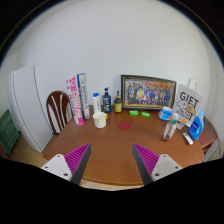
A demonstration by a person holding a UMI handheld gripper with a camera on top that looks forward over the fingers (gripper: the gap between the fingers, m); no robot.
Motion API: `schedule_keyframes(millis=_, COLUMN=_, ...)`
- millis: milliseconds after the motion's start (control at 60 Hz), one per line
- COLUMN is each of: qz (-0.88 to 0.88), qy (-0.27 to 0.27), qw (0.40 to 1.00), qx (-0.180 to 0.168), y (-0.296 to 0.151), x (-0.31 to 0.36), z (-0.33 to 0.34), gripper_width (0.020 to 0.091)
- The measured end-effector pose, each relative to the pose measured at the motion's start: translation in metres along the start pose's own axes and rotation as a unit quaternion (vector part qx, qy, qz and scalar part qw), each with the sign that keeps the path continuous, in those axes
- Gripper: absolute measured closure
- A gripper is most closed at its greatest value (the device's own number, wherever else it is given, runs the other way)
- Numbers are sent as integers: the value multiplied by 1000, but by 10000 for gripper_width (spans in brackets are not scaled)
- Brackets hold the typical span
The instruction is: Pour water
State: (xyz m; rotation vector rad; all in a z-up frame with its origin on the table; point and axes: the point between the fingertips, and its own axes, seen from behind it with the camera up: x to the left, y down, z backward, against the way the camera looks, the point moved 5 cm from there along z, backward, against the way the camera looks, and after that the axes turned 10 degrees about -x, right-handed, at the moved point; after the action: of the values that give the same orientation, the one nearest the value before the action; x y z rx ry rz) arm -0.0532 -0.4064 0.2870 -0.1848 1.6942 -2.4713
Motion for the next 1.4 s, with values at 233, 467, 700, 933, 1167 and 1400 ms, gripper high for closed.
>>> schedule_keyframes(millis=233, qz=-14, qy=34, qw=999, qx=11, y=21, x=-83, z=-12, gripper_width=249)
schedule_keyframes(millis=467, qz=-16, qy=86, qw=996, qx=-2, y=59, x=-215, z=-53, gripper_width=250)
schedule_keyframes(millis=700, qz=-15, qy=112, qw=993, qx=-34, y=83, x=-328, z=-144, gripper_width=246)
schedule_keyframes(millis=933, qz=4, qy=103, qw=992, qx=-67, y=90, x=-379, z=-257, gripper_width=242)
schedule_keyframes(millis=1167, qz=6, qy=81, qw=994, qx=-77, y=98, x=-386, z=-314, gripper_width=443)
schedule_keyframes(millis=1400, qz=4, qy=79, qw=992, qx=-95, y=97, x=-388, z=-320, gripper_width=644)
